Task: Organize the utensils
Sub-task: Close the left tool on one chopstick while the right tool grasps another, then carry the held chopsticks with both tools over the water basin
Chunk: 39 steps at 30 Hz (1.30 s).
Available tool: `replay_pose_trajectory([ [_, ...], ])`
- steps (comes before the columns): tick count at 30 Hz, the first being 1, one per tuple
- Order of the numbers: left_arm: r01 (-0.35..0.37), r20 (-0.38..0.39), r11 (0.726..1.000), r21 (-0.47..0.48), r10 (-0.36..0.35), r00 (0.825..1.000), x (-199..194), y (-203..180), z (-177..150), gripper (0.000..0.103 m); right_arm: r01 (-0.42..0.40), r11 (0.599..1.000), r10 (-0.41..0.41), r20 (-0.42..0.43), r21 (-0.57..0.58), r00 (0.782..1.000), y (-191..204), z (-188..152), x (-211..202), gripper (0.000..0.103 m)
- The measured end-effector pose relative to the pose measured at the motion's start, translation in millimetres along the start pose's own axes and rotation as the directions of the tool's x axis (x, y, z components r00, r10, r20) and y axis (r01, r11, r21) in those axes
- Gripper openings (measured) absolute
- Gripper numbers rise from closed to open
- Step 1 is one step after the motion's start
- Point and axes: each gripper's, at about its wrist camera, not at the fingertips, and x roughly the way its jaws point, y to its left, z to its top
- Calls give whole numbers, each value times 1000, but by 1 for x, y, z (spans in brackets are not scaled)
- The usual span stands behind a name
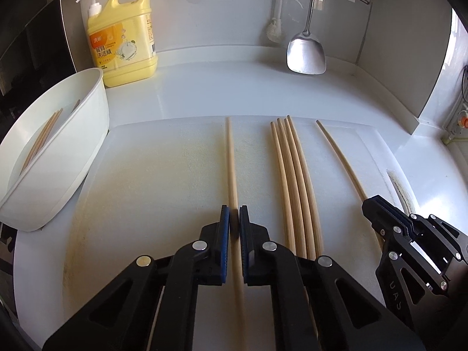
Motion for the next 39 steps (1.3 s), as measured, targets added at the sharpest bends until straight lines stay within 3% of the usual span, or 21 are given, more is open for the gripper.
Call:
replay_pose_trajectory([
  [9, 48, -47, 997, -54, -50, 998, -12, 9, 1, 7, -60, 996, 60, 8, 66, 998, -8, 0, -14, 6],
  [21, 16, 15, 993, -117, -15, 1000, -107, 38, 38, 7, -168, 984, 164, 60, 59, 985, 5, 53, -81, 6],
  [30, -29, 82, 980, -198, 46, 996, -147, 137, 60, 7, -249, 967, 253, 87, -54, 963, 94, 101, -98, 6],
  [39, -23, 56, 985, -172, 33, 998, -115, 264, 93, 7, -261, 965, 263, 74, -39, 962, 217, 146, -58, 6],
])
